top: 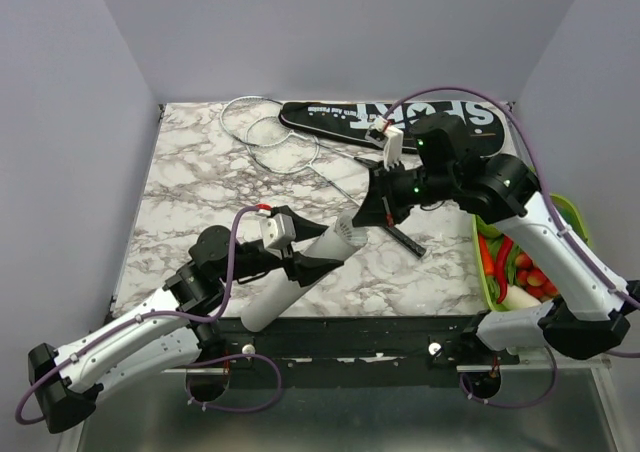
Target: Pack up the badminton gear
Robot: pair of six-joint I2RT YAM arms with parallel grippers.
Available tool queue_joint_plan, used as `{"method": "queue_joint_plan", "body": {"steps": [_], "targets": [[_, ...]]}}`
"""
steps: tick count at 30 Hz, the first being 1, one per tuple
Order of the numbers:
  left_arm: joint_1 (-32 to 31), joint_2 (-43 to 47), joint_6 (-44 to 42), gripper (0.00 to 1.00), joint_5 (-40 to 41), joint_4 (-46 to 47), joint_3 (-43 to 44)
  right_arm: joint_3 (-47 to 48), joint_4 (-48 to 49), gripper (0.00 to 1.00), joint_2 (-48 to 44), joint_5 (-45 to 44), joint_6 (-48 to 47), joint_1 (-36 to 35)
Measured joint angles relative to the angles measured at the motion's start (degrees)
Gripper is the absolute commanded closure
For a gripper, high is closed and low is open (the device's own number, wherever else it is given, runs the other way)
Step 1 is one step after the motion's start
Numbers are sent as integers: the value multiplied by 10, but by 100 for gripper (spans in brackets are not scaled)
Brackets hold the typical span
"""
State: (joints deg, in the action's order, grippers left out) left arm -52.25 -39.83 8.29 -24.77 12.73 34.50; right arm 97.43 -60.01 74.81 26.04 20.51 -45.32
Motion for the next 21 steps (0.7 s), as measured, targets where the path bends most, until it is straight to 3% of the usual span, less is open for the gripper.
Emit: {"method": "queue_joint_plan", "body": {"steps": [10,21], "targets": [[0,10,-7,100,47,-1,-5,73,-35,99,78,-68,-12,-77],[-3,5,-28,100,69,-27,-5,56,-55,99,119,-147,-25,-116]]}}
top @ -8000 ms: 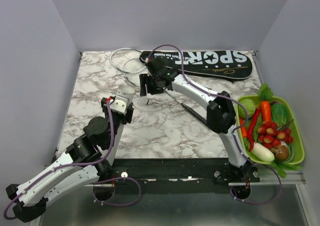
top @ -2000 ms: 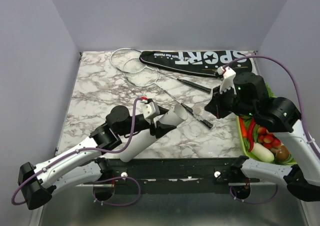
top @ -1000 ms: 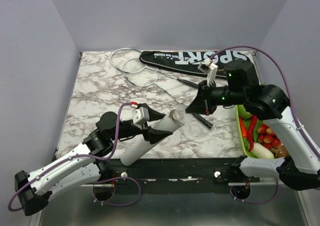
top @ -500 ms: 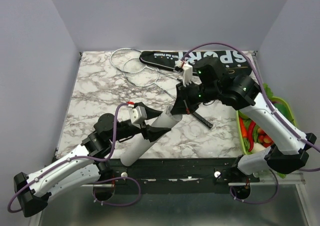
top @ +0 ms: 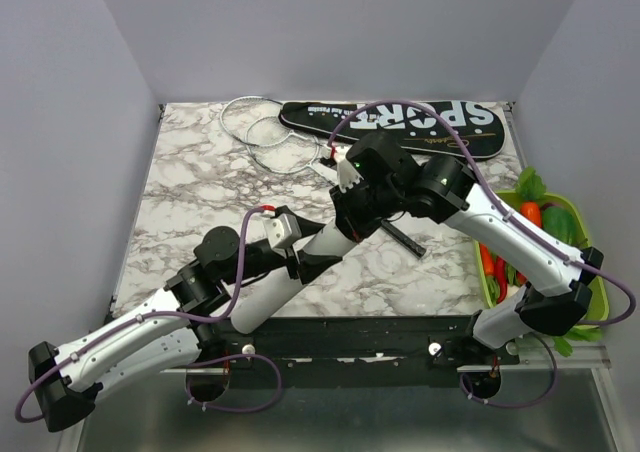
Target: Pack up the badminton gear
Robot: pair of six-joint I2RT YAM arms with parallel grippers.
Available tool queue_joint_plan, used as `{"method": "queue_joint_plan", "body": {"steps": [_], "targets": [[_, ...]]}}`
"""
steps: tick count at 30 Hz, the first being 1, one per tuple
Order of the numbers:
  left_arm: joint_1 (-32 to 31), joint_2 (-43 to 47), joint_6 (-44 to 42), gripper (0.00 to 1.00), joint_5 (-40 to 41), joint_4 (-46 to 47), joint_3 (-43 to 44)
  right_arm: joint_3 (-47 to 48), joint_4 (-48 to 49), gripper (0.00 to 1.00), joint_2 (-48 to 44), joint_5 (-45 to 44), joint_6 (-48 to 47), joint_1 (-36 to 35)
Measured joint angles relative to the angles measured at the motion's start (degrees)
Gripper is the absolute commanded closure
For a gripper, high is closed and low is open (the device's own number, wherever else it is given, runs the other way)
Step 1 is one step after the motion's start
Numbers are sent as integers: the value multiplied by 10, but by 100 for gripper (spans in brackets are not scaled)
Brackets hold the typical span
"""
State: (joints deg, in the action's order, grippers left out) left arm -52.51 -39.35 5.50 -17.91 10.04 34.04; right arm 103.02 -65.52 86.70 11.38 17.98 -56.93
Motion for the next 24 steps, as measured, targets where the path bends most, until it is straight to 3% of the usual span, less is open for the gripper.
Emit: {"method": "queue_joint_plan", "body": {"steps": [2,3,4,7,17,24], "targets": [[-1,-2,-3,100,0,-5,0,-9,-2,98,0,-7,-1,0],[-1,-3,-3,100,0,-10,0,-12,-2,91,1,-11,-1,0],[-1,-4,-5,100,1,-12,0,-12,-4,75,1,-15,-1,-1],[-1,-3,-6,100,1,-16,0,-11,-10,61,2,-29,-5,-1],[-1,9,-11,100,28,-26,-4,50,-52,41,-17,-77,2,-1],[-1,23,-14,100,64,-43,-22,53,-83,39,-89,-172,18,17]]}}
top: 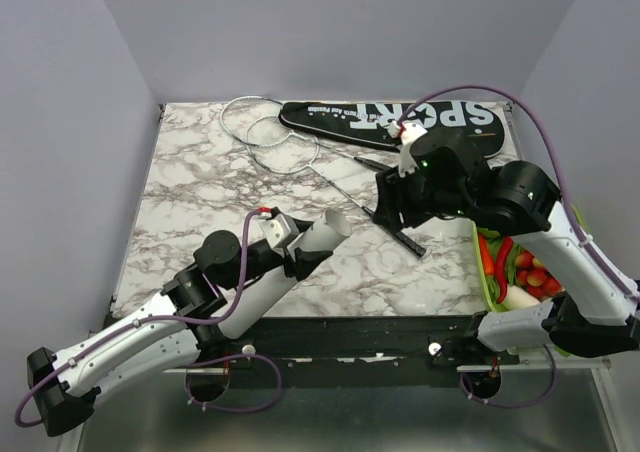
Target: Pack up the badminton gear
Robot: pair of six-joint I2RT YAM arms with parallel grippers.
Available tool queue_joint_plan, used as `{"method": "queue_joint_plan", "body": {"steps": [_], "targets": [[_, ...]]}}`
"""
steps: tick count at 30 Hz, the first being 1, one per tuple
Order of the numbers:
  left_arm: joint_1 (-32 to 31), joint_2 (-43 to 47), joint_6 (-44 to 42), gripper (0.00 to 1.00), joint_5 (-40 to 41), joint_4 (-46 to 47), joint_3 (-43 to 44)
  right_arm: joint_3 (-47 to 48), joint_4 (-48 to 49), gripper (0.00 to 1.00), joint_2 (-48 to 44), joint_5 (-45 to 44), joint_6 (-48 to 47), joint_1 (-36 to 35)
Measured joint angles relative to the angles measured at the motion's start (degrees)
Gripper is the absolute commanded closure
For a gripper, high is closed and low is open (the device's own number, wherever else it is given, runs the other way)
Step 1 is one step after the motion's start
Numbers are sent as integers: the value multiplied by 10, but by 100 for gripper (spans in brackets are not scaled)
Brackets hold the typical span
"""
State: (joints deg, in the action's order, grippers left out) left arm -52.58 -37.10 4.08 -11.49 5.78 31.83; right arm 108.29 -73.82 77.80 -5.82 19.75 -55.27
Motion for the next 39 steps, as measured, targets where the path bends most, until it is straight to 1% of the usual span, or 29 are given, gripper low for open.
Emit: {"method": "queue_joint_plan", "body": {"steps": [3,5,9,11,15,23,26,31,35,39], "targets": [[1,7,-10,100,31,-10,-3,-63,-1,39,-38,-33,14,7],[1,8,-17,100,50,-18,-3,-136,4,38,-56,-41,25,9],[1,1,-35,100,86,-38,-2,-286,26,36,-61,-39,48,9],[1,-8,-42,100,99,-47,0,-356,39,32,-61,-35,61,9],[1,-13,-48,100,113,-52,1,-447,68,30,-59,-34,95,9],[1,-13,-47,100,123,-52,1,-478,155,29,6,-38,138,43],[1,-13,-45,100,123,-53,1,-512,183,29,18,-37,153,67],[1,-11,-44,100,123,-54,1,-566,195,29,23,-41,181,87],[1,-10,-45,100,123,-54,1,-571,215,31,39,-41,194,89],[1,-12,-46,100,123,-54,2,-548,235,32,74,-41,195,89]]}}
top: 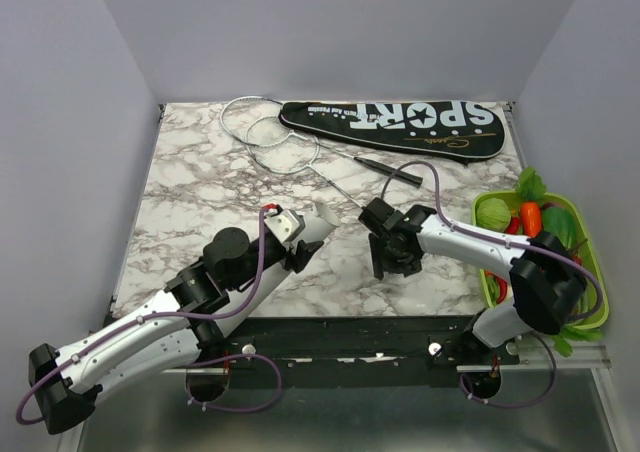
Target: Pack up the badminton gear
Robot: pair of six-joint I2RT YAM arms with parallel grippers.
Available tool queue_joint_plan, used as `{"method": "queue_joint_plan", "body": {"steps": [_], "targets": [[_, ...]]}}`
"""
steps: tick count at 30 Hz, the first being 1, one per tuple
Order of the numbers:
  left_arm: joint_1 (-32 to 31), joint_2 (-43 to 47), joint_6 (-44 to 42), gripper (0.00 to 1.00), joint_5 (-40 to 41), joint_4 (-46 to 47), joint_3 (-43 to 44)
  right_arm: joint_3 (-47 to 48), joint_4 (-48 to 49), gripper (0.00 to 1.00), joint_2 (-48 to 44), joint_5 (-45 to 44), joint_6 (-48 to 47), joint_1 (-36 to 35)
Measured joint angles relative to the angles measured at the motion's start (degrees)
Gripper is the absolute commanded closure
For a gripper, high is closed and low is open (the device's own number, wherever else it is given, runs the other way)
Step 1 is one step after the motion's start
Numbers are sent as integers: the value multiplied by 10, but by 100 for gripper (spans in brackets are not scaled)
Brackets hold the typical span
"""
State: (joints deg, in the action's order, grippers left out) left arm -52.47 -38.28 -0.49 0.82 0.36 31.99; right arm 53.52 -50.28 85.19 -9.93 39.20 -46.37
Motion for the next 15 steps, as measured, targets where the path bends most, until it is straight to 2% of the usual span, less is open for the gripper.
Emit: {"method": "queue_joint_plan", "body": {"steps": [8,15], "targets": [[0,-8,-1,100,-3,0,1,83,40,40,96,-17,-14,3],[0,3,-2,100,-4,-5,1,99,60,48,141,-20,-23,15]]}}
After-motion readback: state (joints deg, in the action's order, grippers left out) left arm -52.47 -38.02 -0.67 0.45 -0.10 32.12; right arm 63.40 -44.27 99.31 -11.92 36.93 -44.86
